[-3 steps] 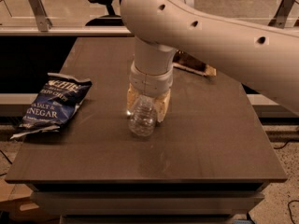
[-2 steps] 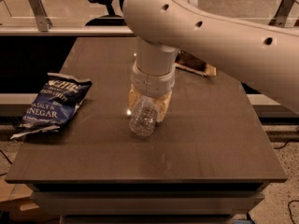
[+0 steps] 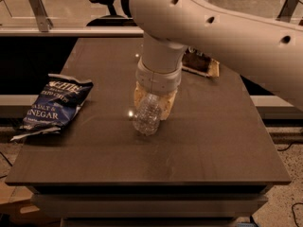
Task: Pick water bottle
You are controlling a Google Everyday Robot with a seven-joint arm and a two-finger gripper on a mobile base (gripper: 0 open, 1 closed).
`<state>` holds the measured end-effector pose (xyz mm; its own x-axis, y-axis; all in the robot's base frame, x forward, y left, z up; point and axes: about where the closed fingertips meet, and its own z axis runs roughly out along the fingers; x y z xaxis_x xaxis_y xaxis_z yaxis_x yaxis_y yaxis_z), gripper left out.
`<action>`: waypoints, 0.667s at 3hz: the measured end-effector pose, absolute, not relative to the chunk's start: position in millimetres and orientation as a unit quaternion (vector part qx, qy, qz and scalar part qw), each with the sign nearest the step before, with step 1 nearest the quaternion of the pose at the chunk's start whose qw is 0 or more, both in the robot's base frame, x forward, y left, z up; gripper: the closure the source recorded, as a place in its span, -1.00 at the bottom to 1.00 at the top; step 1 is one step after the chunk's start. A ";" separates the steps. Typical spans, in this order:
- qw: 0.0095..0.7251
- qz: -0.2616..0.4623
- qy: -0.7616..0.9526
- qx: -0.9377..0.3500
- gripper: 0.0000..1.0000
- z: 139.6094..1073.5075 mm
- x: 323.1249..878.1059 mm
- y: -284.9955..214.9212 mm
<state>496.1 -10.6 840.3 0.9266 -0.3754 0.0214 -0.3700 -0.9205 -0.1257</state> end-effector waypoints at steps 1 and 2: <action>0.073 -0.042 0.191 -0.978 1.00 857.4 503.7 -11.3; 0.108 -0.069 0.196 -0.972 1.00 881.7 516.4 -13.3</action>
Offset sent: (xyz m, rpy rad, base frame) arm 0.0379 -0.0052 0.0731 0.1562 -0.1883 -0.0354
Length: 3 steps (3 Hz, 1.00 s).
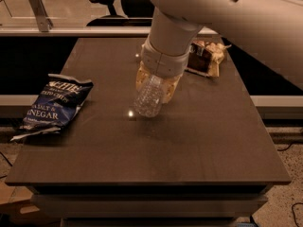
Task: Pick water bottle
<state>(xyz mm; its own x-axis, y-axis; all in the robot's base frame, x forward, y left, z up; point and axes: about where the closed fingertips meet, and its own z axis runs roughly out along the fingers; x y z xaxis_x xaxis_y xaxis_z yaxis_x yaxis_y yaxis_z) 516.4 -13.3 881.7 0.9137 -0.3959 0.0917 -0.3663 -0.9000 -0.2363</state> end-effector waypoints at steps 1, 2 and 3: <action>0.165 -0.089 0.204 -0.961 1.00 905.7 526.9 -21.9; 0.234 -0.094 0.213 -0.944 1.00 928.7 532.9 -38.2; 0.296 -0.095 0.211 -0.927 1.00 956.0 528.1 -51.2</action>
Offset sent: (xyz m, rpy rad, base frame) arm 0.0219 -0.0497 0.0792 0.4347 -0.1345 -0.0497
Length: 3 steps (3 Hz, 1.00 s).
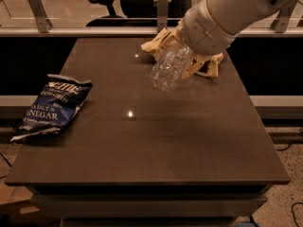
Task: Pick water bottle
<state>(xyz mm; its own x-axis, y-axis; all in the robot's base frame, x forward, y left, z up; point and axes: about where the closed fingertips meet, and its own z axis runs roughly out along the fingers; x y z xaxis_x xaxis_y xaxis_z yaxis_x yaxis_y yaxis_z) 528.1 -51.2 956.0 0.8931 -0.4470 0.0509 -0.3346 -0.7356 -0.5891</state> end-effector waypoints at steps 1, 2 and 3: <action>0.337 -0.102 0.209 -0.912 1.00 983.4 520.2 -63.5; 0.361 -0.109 0.210 -0.902 1.00 1004.6 511.5 -70.5; 0.384 -0.110 0.213 -0.892 1.00 1016.8 505.2 -75.4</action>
Offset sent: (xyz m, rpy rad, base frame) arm -0.0261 -0.0327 0.0747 0.1892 -0.0866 -0.0177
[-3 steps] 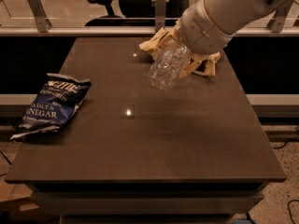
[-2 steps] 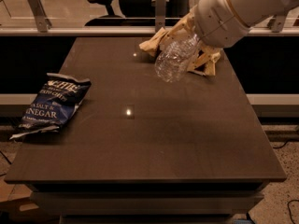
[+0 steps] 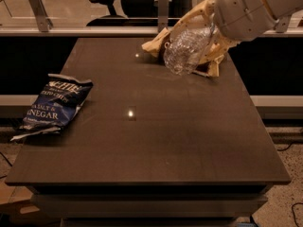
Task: Pick water bottle
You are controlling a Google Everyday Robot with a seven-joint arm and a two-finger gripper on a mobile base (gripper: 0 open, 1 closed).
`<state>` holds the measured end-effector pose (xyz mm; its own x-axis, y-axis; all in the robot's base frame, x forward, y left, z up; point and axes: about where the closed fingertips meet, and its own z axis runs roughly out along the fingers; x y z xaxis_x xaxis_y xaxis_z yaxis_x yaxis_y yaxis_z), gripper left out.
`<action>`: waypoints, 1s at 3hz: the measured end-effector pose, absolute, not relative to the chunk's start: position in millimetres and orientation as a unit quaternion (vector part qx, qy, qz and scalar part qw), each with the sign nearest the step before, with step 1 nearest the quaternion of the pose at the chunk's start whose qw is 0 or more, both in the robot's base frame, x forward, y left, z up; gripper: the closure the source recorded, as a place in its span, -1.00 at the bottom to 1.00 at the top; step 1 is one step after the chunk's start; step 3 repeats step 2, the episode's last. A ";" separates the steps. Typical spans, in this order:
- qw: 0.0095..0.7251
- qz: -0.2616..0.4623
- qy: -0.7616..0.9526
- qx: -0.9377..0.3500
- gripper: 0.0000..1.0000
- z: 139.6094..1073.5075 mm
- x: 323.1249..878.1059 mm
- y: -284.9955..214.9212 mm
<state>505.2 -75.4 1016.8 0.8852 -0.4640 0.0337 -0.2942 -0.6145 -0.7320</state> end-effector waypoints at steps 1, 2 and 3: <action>0.399 -0.120 0.212 -0.884 1.00 1039.0 490.9 -66.6; 0.399 -0.120 0.217 -0.883 1.00 1039.8 490.9 -64.0; 0.399 -0.120 0.217 -0.883 1.00 1039.8 490.9 -64.0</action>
Offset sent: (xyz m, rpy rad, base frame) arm -0.0188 0.0091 0.0292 0.0412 -0.0332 -0.0171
